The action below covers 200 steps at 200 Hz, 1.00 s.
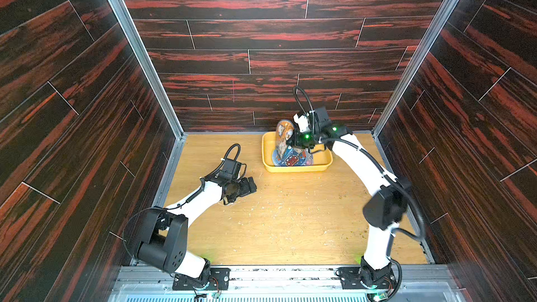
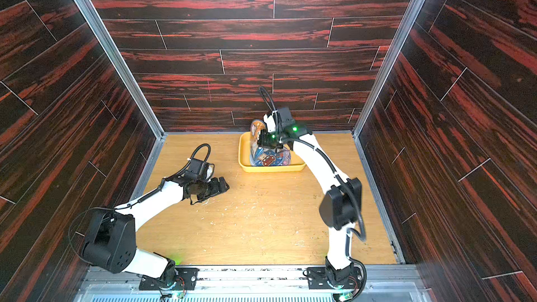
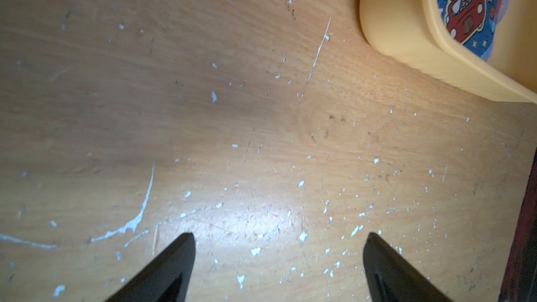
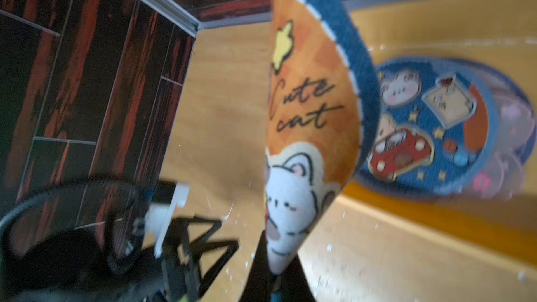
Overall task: Put the coasters into the storage box
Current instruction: Place the coaster in the storage box.
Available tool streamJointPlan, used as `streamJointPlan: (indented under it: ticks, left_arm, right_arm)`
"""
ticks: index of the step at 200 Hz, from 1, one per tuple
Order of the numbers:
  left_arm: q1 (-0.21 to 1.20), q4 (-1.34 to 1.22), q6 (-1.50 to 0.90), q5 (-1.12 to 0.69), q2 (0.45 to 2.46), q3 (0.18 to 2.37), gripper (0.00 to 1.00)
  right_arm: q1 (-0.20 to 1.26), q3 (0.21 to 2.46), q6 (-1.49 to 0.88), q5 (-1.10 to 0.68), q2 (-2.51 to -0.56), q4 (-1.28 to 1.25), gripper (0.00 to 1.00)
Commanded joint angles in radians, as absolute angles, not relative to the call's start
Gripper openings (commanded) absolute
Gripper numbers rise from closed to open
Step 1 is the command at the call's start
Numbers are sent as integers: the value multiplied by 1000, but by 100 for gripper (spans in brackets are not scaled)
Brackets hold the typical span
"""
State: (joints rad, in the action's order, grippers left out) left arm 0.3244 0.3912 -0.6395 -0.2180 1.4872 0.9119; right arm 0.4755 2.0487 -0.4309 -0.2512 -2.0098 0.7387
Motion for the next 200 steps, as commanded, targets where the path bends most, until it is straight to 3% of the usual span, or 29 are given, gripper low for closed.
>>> streamJointPlan:
  ticks: [1, 61, 142, 175, 200]
  left_arm:
    - [321, 410, -652, -212, 1448, 889, 94]
    - [321, 411, -660, -205, 1438, 882, 94]
    - [321, 423, -657, -185, 1436, 887, 94]
    - [321, 434, -653, -171, 1435, 896, 94]
    - [321, 446, -646, -155, 1427, 902, 94]
  right_arm:
    - [457, 2134, -398, -324, -2126, 779, 0]
    - [412, 2208, -413, -382, -2307, 767, 0]
    - [335, 2123, -345, -268, -2340, 808, 0]
    - [330, 2130, -301, -140, -2347, 864, 32]
    - [324, 2128, -277, -101, -2334, 877, 46]
